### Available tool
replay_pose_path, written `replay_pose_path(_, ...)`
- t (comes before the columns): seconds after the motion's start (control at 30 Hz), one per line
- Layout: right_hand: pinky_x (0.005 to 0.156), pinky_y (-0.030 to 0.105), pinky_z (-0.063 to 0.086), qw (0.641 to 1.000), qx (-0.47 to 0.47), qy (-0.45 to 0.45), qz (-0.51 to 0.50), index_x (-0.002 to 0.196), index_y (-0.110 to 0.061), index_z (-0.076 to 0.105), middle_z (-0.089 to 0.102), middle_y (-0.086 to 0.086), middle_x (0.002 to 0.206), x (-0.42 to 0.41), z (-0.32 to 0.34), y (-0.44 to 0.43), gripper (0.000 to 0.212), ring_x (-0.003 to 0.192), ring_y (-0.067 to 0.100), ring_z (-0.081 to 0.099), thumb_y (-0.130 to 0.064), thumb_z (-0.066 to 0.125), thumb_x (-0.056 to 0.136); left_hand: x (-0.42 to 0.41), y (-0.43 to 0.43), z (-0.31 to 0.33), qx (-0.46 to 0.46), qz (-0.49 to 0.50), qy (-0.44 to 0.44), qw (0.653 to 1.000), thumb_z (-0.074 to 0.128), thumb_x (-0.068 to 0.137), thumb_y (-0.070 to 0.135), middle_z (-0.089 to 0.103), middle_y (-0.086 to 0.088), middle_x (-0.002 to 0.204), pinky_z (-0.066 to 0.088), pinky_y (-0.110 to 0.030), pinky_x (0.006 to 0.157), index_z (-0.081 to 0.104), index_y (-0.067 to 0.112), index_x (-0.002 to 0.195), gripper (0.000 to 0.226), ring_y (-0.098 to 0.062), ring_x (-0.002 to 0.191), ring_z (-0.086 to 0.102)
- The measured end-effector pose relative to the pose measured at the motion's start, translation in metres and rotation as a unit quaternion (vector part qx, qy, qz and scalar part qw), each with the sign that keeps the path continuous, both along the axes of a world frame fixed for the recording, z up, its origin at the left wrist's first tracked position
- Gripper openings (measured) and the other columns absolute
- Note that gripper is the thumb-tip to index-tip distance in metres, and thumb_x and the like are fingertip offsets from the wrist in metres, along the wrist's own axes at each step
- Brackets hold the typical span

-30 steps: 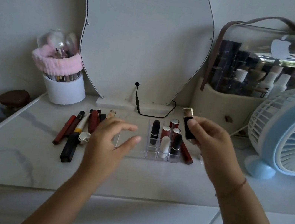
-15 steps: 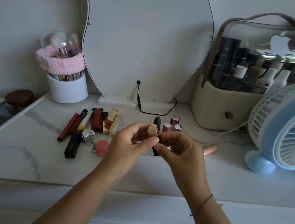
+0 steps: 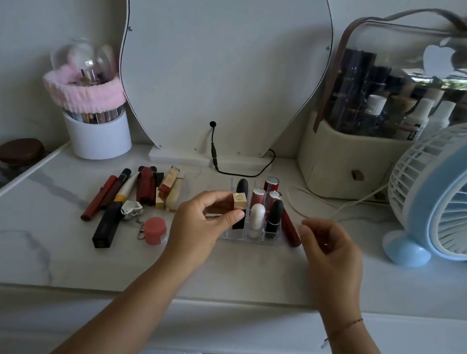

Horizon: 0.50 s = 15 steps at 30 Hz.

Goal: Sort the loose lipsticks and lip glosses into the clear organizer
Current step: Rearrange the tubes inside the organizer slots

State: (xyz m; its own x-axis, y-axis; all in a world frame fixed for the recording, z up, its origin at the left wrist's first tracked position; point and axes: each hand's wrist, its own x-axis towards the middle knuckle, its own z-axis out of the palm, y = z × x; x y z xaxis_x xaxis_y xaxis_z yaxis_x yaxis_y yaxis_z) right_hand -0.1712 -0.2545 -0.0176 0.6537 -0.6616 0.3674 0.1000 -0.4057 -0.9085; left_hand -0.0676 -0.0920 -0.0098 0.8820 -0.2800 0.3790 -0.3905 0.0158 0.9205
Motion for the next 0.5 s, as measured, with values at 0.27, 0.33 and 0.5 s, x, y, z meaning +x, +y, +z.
replay_pose_path(0.27,0.062,0.005,0.044,1.000,0.020,-0.017,0.010,0.083,-0.024,0.067,0.067,-0.007,0.078,0.0027,-0.0052,-0.0033,0.013,0.066,-0.007,0.059,-0.011,0.064,0.084,0.0064,-0.0031,-0.0008,0.071,0.035,-0.038,0.996,0.076,0.075,0.013,0.070,0.015,0.086,0.047,-0.007,0.067,0.068,0.031,0.094,0.028,0.004,0.076,0.064)
replay_pose_path(0.33,0.064,0.008,0.046,0.999,0.038,-0.019,0.009,0.086,-0.019,0.068,0.068,-0.003,0.080,0.0030,-0.0069,-0.0063,0.009,0.067,-0.003,0.060,-0.011,0.064,0.084,0.0075,-0.0026,-0.0022,0.101,0.041,-0.052,0.993,0.076,0.075,0.014,0.069,0.015,0.086,0.046,-0.005,0.066,0.069,0.025,0.098,0.026,0.006,0.075,0.063)
replay_pose_path(0.5,0.068,0.016,0.051,0.998,0.062,-0.020,-0.001,0.088,-0.018,0.067,0.069,-0.002,0.081,0.0028,-0.0084,-0.0098,0.009,0.071,0.006,0.063,-0.011,0.063,0.085,0.0087,-0.0027,-0.0040,0.150,0.055,-0.069,0.985,0.075,0.077,0.015,0.066,0.005,0.091,0.045,-0.008,0.066,0.068,0.019,0.104,0.029,-0.003,0.079,0.061)
